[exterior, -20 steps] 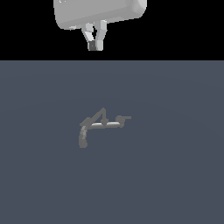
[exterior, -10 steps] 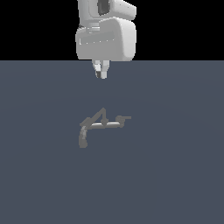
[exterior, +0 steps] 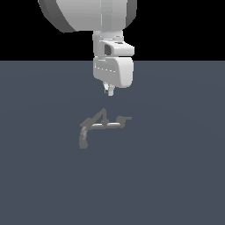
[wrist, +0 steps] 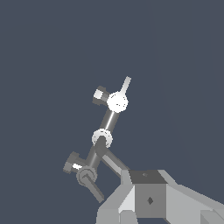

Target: Turn on the faucet by rotating a designated handle.

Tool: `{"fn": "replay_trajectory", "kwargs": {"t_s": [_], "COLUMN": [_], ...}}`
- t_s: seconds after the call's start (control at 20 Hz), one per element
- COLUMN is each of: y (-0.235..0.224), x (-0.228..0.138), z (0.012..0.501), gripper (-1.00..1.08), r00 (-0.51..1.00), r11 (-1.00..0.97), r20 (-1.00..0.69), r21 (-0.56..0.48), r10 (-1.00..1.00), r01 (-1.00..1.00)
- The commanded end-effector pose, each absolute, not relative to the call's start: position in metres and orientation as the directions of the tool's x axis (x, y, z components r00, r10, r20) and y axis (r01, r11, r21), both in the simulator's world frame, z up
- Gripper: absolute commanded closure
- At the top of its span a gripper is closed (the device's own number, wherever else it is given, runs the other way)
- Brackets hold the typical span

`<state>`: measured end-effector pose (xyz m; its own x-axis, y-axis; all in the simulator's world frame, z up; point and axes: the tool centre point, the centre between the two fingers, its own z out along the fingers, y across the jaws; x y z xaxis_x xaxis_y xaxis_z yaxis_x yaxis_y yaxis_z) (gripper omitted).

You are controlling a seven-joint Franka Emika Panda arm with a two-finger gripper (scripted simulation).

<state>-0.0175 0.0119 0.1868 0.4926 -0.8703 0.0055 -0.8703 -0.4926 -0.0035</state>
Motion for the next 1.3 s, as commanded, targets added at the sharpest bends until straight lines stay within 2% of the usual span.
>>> {"fn": "replay_trajectory", "kwargs": {"t_s": [0.0,0.7,1.25], "y": [0.005,-0.042,-0.059], "x": [-0.005,0.052,0.065], "z": [0.169,0.084,0.061], "gripper": [1.08,1.08,1.08], "r00": [0.439,0.151,0.064], "r11": [-0.439,-0.151,-0.064], "r20": [0.006,0.004,0.0], "r21": [-0.003,0.0,0.0], "r10": [-0.898,-0.989,-0.998], "r01": [-0.898,-0.989,-0.998]}}
